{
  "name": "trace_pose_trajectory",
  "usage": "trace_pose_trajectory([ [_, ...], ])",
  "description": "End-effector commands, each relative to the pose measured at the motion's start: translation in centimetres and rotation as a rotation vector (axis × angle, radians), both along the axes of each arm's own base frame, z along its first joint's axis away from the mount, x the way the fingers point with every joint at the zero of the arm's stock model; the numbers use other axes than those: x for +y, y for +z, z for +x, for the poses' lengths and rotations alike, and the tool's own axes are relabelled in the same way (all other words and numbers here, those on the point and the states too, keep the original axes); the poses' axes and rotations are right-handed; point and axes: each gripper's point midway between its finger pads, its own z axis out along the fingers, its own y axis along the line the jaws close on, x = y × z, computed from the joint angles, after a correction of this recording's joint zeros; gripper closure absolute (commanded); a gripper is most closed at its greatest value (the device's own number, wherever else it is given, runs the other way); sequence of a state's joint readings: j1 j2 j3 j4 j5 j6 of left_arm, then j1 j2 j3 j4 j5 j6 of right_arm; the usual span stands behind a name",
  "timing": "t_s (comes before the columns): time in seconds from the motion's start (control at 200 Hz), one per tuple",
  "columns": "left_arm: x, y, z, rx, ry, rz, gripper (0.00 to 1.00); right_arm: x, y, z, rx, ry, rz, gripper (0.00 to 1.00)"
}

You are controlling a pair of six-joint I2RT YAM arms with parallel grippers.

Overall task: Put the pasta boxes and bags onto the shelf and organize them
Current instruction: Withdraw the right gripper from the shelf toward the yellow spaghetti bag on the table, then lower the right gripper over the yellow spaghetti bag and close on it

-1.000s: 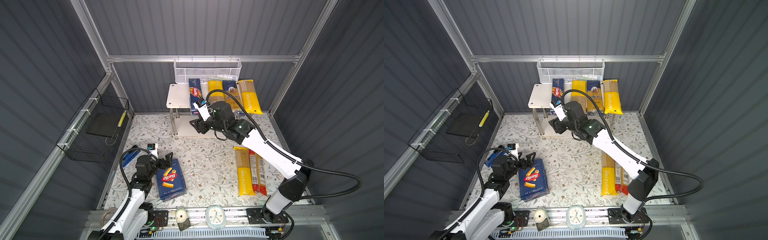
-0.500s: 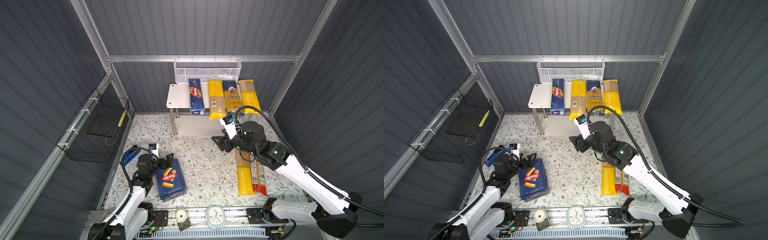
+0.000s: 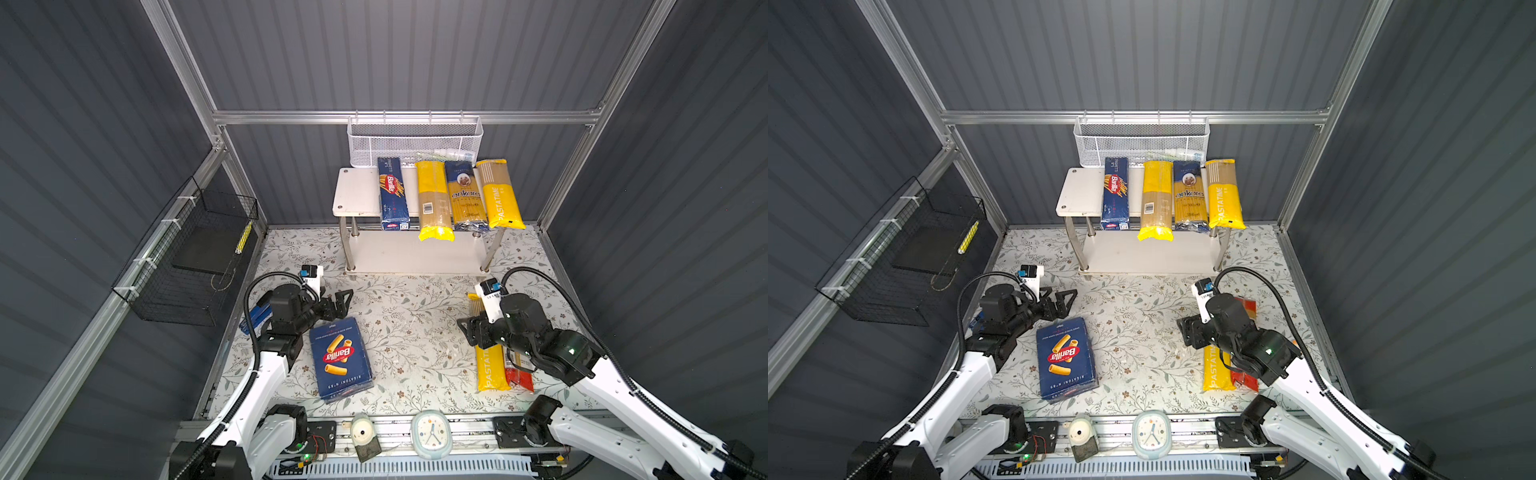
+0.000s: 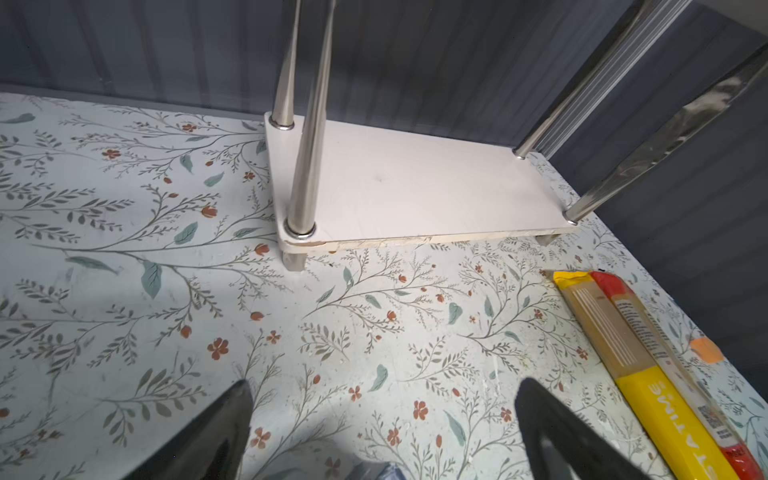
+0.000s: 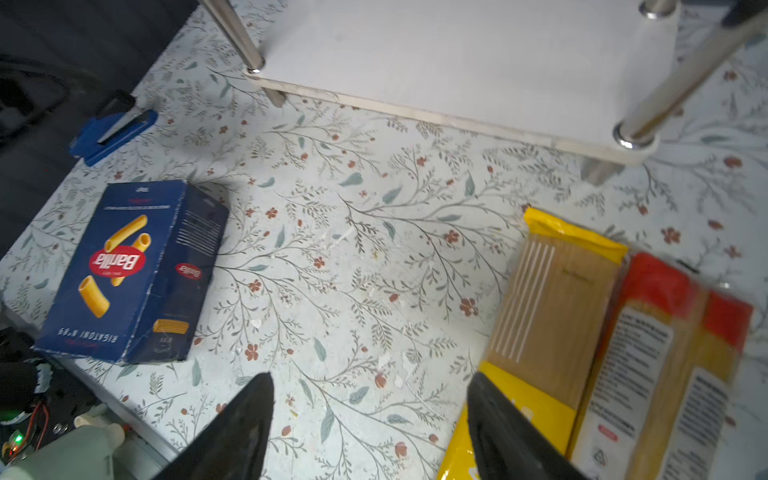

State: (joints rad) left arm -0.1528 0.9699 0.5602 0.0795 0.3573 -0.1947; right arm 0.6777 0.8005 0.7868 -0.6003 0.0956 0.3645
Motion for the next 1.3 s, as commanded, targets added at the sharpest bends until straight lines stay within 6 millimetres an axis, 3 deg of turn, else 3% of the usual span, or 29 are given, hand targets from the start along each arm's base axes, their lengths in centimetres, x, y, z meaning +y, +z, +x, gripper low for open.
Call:
trace_pose_trajectory([
  [0.0,-1.2,-0.6,-0.3,0.061,-0.034,-0.012,0.0,-1.9,-1.9,0.4,0.063,-0.147,0.036,0.23],
  [0.16,-2.5,-0.7,-0.2,0.062,-0.044,0.14,0.0,-3.4,-5.4,0.9,0.155,-0.254,0.085,0.21],
  [0.285,-3.1,-0.2,-0.4,0.048,-0.071,0.156,0.0,-4.1,-7.8,1.6,0.2,-0.319,0.124,0.2],
  [0.44,-3.8,-2.2,-0.7,0.078,-0.101,0.153,0.0,-5.1,-10.1,2.4,0.25,-0.385,0.122,0.18],
  [0.58,-3.9,-4.3,-0.5,0.111,-0.102,0.176,0.0,-5.5,-10.7,3.5,0.254,-0.415,0.123,0.16],
  [0.775,-3.2,-4.5,-0.6,0.09,-0.062,0.178,0.0,-6.2,-11.7,4.6,0.276,-0.461,0.115,0.15],
  [0.93,-2.4,-6.1,-1.0,0.115,-0.023,0.183,0.0,-6.7,-13.1,4.8,0.322,-0.484,0.091,0.15],
  [1.09,-1.9,-6.0,-1.2,0.076,0.021,0.155,0.0,-6.6,-14.5,4.7,0.349,-0.49,0.09,0.17],
  [1.29,-0.7,-6.7,-1.8,0.072,0.062,0.193,0.0,-5.1,-15.3,4.9,0.403,-0.446,0.131,0.18],
])
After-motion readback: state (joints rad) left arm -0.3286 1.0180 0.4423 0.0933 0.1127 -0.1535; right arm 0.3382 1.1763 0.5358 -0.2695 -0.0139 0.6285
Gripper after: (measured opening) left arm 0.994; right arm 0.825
